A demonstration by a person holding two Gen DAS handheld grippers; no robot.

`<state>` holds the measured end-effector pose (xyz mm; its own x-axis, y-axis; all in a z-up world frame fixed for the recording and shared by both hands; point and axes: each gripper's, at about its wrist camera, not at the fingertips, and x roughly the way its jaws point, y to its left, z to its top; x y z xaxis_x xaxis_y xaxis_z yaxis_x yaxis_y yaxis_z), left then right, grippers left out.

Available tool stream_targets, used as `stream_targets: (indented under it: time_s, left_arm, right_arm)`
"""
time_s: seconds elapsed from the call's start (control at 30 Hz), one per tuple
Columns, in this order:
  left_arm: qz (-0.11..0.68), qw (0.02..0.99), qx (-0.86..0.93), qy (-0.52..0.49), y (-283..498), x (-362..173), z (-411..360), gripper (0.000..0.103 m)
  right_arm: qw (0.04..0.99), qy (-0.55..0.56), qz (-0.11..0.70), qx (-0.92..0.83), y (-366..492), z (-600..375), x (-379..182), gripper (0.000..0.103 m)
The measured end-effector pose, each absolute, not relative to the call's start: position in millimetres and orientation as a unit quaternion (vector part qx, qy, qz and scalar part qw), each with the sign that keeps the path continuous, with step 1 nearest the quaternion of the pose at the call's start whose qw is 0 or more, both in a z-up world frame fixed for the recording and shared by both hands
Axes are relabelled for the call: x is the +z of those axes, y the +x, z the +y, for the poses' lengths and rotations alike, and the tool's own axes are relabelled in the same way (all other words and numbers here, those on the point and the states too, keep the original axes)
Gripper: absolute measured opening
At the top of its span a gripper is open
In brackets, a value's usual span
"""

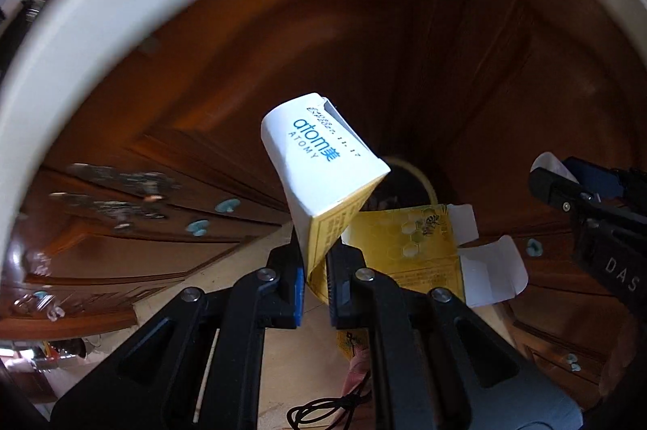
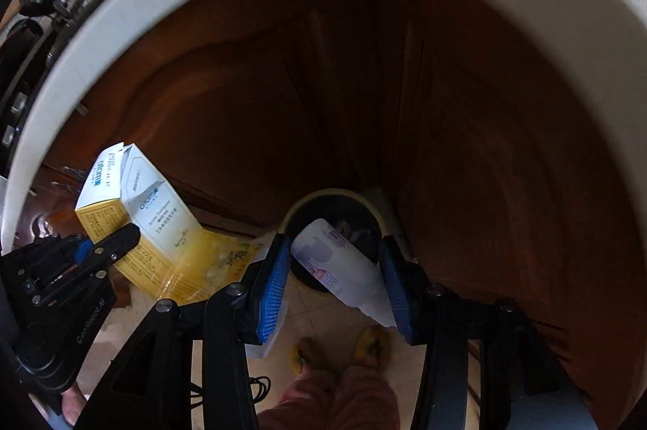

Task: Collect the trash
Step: 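Carry the box and bottle down over the floor trash bin with both tools, then open both tools to drop the box and bottle into the bin, then raise both open tools back up to the countertop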

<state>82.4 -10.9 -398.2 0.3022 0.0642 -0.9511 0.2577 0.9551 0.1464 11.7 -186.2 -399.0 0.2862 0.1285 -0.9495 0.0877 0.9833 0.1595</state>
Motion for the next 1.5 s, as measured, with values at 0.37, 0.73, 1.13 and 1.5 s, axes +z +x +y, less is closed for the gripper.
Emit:
stream_targets:
  time_s: [0.37, 0.73, 1.13, 1.5]
  left_arm:
    - [0.594, 0.771, -0.099, 0.207, 101.3, -527.9, -32.8, 0.006]
    - [0.611, 0.752, -0.129, 0.211, 108.3, -583.8, -44.7, 0.058]
    - [0.622, 0.750, -0.115, 0.196, 94.4, -574.8, -27.0, 0.058]
    - [0.631, 0.756, -0.100, 0.142, 75.6, -472.1, -7.6, 0.058]
  right_arm:
    - [0.775, 0.074, 0.626, 0.027, 27.8, -177.3, -535.5, 0.045]
    - [0.768, 0.057, 0.637, 0.028, 45.1, -168.3, -593.4, 0.052]
    - [0.773, 0.051, 0.632, 0.024, 31.3, -162.5, -572.7, 0.052]
    - [0.780, 0.050, 0.623, 0.029, 6.8, -161.0, -463.5, 0.052]
